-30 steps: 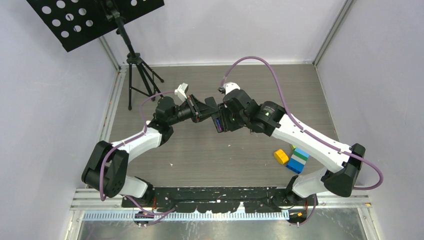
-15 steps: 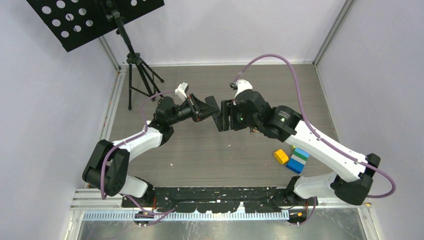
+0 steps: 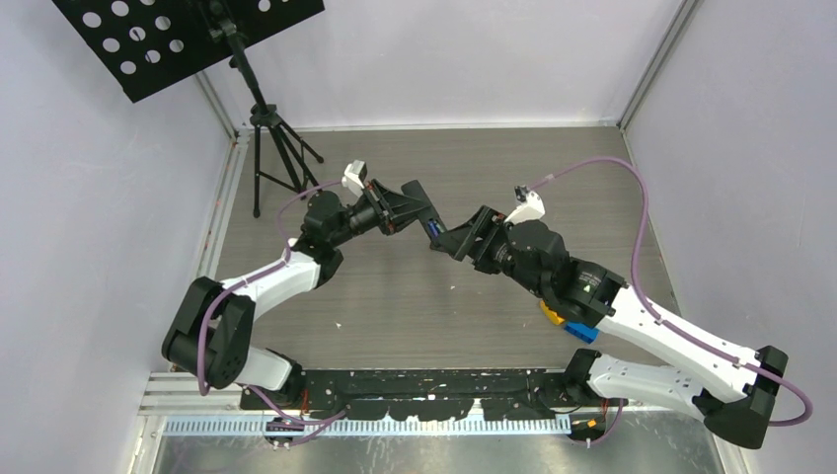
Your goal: Load the batteries into the remote control
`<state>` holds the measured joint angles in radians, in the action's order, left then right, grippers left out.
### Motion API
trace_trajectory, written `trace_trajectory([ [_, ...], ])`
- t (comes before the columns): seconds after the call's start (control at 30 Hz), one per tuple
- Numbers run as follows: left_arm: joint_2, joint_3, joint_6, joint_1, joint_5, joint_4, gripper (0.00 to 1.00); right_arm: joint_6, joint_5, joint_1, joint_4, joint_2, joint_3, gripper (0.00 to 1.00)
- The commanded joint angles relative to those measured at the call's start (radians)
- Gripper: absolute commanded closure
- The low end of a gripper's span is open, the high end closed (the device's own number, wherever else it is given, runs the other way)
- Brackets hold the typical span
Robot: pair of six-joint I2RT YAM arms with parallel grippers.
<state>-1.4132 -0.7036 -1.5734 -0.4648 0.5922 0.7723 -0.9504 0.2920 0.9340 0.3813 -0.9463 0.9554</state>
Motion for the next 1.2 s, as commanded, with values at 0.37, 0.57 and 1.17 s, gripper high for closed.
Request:
trace_trajectory([
  [0.37,0.083,0.047,-0.279,-0.005,-0.094,0.119,1.00,-0.260,0.061,0.001,-0.483,0.064,-0.142,0.27],
  [0.57,0.093,0.050,-0.310,-0.005,-0.099,0.129,1.00,-0.274,0.049,0.000,-0.479,0.038,-0.128,0.33],
  [1.17,0.087,0.052,-0.336,-0.006,-0.093,0.141,1.00,-0.329,0.035,-0.035,-0.537,0.002,-0.148,0.62],
])
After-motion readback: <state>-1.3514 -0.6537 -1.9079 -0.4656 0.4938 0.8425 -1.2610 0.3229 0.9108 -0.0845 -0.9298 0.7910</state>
